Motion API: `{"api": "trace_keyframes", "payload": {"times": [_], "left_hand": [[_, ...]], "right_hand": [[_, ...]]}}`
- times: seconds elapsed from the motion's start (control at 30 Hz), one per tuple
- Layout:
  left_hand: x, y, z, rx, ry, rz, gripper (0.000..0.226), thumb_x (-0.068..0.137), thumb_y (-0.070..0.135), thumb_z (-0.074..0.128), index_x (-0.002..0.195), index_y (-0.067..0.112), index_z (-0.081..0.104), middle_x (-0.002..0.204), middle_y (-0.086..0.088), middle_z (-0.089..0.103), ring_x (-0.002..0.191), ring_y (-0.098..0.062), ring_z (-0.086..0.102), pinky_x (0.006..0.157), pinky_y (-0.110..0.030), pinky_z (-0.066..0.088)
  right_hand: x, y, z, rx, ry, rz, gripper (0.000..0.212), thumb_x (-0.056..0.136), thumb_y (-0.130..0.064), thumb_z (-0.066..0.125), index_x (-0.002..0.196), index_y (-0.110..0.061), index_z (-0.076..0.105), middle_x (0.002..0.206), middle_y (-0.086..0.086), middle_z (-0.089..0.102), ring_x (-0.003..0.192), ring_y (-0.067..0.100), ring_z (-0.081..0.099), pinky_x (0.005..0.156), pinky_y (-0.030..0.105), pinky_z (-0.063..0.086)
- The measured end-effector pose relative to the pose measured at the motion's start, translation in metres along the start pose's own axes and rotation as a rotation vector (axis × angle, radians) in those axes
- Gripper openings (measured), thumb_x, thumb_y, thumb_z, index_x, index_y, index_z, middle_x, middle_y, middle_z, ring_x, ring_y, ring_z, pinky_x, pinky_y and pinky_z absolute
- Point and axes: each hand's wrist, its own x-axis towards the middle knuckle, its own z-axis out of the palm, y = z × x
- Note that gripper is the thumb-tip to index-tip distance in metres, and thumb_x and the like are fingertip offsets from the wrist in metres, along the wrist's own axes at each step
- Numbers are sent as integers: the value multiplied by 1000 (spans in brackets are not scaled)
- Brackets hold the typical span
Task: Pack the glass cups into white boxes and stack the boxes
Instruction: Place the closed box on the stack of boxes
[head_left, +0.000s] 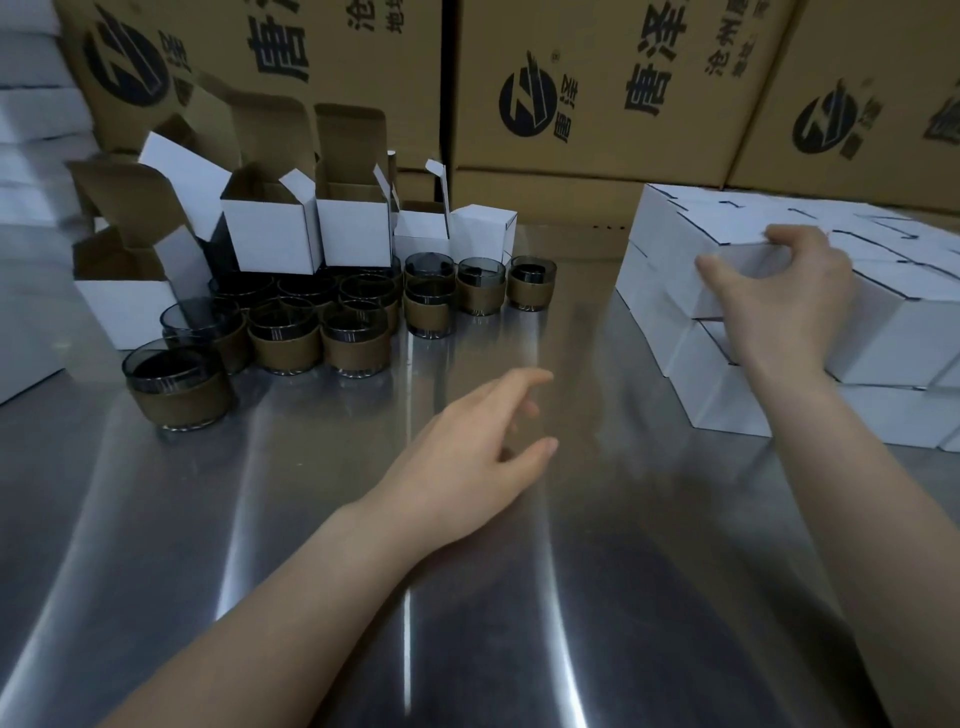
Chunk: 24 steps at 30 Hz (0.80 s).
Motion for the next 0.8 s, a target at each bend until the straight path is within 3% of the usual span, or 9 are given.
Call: {"api": "trace_keyframes", "payload": {"times": [0.3,0.53,0.8], "left_hand": [[0,2,0,9,-23,-4,47,92,40,59,135,38,43,113,18,54,92,-5,57,84,-29,48],[-1,1,0,1,-36,-17,45,92,41,59,134,38,44,112,18,55,93,-5,58,85,-28,48],[0,1,-2,1,-47,-33,44,92,39,60,133,37,46,112,15,56,93,-8,59,87,-33,49]], "right_hand": [[3,6,5,-151,23,-38,61,78,-48,69,128,-15,55,131,15,49,120,33,48,94,38,39],[3,8,6,-248,40,-109,52,83,-42,66,119,-6,55,134,17,40,107,38,53,78,41,43],[8,7,5,-283,-2,-170,39,89,-31,61,116,-5,54,127,15,50,107,37,52,80,41,42]]}}
